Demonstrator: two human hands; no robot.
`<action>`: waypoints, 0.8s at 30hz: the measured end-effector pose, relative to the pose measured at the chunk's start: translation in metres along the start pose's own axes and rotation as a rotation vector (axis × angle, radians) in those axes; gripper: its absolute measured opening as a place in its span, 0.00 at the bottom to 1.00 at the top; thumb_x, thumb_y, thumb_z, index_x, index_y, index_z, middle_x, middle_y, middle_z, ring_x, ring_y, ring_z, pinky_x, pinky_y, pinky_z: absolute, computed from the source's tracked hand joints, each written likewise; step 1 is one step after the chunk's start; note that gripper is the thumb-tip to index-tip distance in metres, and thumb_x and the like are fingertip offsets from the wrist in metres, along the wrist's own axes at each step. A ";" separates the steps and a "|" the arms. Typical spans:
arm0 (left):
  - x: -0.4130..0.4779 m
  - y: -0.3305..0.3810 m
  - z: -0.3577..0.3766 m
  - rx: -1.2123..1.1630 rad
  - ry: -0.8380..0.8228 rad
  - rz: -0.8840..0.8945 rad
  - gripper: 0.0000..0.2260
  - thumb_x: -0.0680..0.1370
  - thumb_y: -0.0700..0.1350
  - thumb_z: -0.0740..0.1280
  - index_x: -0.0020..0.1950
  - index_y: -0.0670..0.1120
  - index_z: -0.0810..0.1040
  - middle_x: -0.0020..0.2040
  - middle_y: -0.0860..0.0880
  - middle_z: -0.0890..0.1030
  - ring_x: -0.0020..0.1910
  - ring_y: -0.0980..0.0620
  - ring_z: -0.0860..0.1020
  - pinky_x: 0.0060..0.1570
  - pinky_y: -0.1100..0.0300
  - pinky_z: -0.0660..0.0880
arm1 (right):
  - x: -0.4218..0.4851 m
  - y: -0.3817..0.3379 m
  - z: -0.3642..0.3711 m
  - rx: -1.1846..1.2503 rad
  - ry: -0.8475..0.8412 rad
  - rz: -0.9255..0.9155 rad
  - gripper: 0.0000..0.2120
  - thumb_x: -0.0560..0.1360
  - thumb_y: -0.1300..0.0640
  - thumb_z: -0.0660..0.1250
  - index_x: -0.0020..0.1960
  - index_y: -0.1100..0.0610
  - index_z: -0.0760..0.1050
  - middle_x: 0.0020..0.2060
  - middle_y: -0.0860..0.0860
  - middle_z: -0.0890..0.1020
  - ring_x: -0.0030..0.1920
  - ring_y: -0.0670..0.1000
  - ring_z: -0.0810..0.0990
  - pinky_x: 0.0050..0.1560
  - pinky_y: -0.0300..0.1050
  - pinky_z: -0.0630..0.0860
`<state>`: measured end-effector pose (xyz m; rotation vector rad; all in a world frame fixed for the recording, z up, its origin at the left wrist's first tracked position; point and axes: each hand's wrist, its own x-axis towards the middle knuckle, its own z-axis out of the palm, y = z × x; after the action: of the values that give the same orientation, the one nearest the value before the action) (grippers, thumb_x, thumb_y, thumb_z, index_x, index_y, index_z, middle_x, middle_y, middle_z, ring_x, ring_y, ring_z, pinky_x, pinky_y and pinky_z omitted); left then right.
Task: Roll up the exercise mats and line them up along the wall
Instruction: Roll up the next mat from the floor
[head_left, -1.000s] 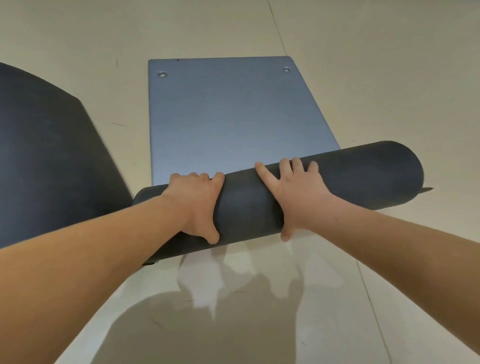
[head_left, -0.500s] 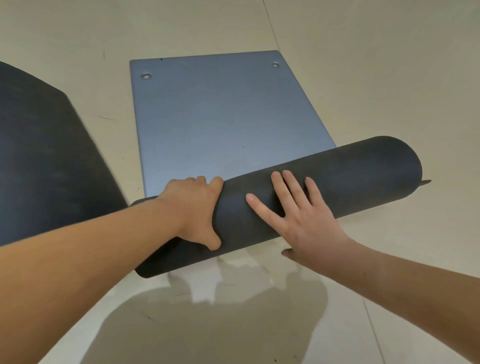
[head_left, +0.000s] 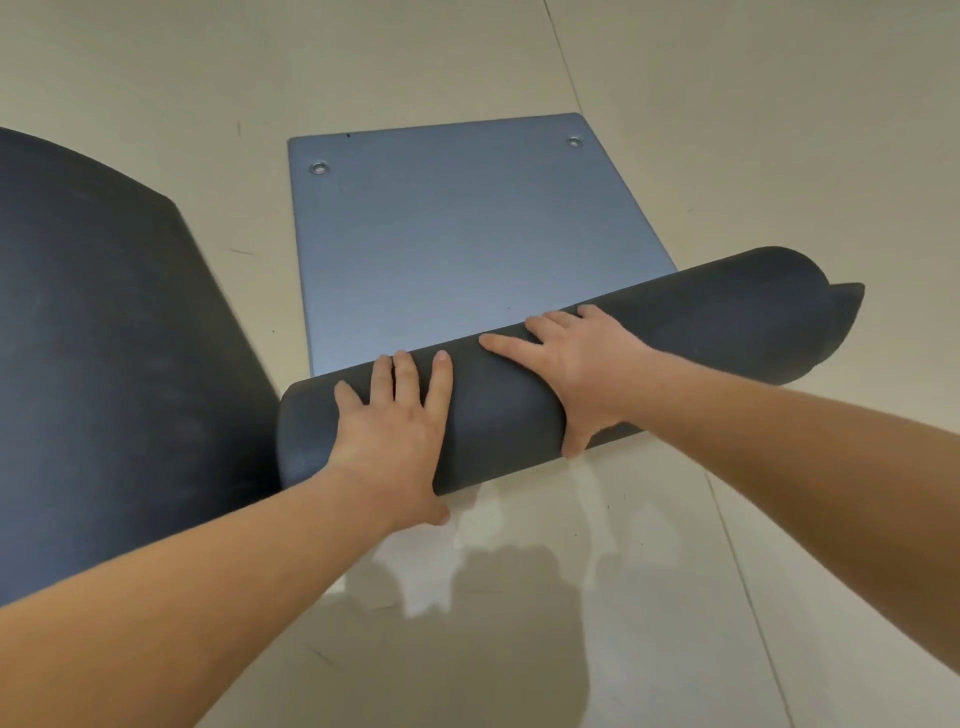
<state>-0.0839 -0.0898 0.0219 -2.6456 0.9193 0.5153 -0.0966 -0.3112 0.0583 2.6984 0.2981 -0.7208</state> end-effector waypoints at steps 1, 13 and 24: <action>0.004 -0.003 0.001 -0.006 0.013 -0.005 0.67 0.66 0.71 0.74 0.82 0.45 0.29 0.82 0.35 0.49 0.82 0.34 0.52 0.73 0.34 0.63 | 0.005 0.000 -0.005 -0.007 -0.017 0.009 0.75 0.54 0.29 0.82 0.82 0.40 0.33 0.76 0.58 0.65 0.76 0.60 0.65 0.74 0.64 0.66; 0.016 -0.028 -0.045 -0.146 -0.076 0.176 0.46 0.62 0.68 0.75 0.72 0.53 0.59 0.51 0.53 0.74 0.49 0.48 0.77 0.52 0.47 0.79 | -0.010 -0.025 -0.007 -0.053 0.102 0.078 0.60 0.62 0.36 0.78 0.81 0.47 0.44 0.67 0.58 0.71 0.66 0.60 0.72 0.63 0.62 0.72; 0.007 -0.002 -0.057 -0.636 -0.574 0.324 0.34 0.60 0.59 0.86 0.62 0.62 0.75 0.55 0.60 0.83 0.53 0.55 0.84 0.56 0.50 0.83 | -0.085 -0.015 -0.004 0.114 -0.208 0.029 0.73 0.54 0.28 0.82 0.81 0.40 0.36 0.72 0.51 0.68 0.73 0.56 0.69 0.68 0.59 0.73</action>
<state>-0.0645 -0.1138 0.0703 -2.5682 1.1163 1.7878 -0.1713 -0.3057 0.1012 2.6962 0.1702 -1.0290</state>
